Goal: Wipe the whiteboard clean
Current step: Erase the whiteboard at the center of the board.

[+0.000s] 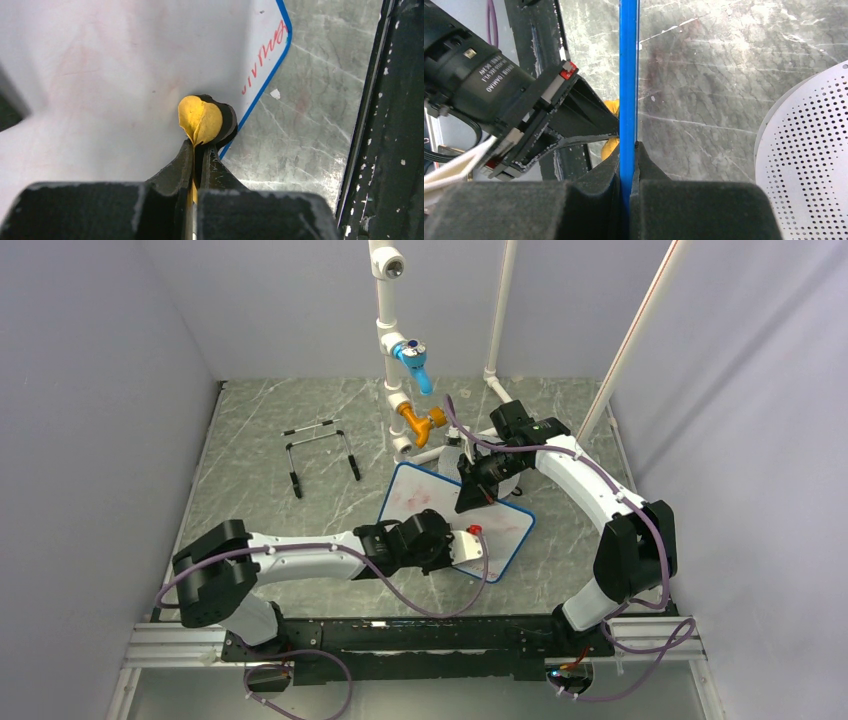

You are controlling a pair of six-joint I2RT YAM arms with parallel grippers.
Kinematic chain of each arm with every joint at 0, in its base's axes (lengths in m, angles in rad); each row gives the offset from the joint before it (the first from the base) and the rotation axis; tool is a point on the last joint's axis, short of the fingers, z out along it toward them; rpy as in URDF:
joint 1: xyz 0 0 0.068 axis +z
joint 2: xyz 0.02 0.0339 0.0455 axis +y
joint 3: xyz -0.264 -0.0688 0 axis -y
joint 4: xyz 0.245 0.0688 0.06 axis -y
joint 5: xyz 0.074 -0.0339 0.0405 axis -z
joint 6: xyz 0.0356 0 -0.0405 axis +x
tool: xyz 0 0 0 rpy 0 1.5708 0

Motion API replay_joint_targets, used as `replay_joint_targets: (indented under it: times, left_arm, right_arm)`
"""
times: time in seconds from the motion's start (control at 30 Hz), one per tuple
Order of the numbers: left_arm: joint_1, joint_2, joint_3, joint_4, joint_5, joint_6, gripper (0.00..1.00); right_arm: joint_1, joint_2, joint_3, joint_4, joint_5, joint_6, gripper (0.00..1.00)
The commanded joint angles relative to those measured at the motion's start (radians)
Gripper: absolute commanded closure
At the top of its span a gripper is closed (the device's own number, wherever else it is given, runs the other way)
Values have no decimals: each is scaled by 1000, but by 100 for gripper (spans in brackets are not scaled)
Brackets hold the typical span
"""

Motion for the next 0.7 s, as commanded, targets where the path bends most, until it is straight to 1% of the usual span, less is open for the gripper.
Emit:
replay_joint_targets:
  times: [0.0,0.1,0.2,0.4,0.5,0.6,0.67]
  left_arm:
    - [42,-65,4,99,-59,-51,100]
    - [42,-63,29,128,-30,-73,100]
    - [42,-30,95,151,1,-84,100]
    - [10,99,230,204,103,-104,100]
    - [-22,155,280,202,121,-91,100]
    - [-43,164,266,217,131,-85,100]
    - [-44,143,220,243,126,-94,100]
  right_arm:
    - [28,23,-22,-73,-71,-37,100]
    - [30,23,-22,-72,-72,-36,100]
    - [30,23,-22,-72,-72,-37,100]
    - [31,25,-20,-76,-73,-41,100]
    - [30,27,-20,-76,-69,-41,100]
    - [30,27,-22,-75,-64,-42,100]
    - [31,28,-22,-76,-60,-45,100]
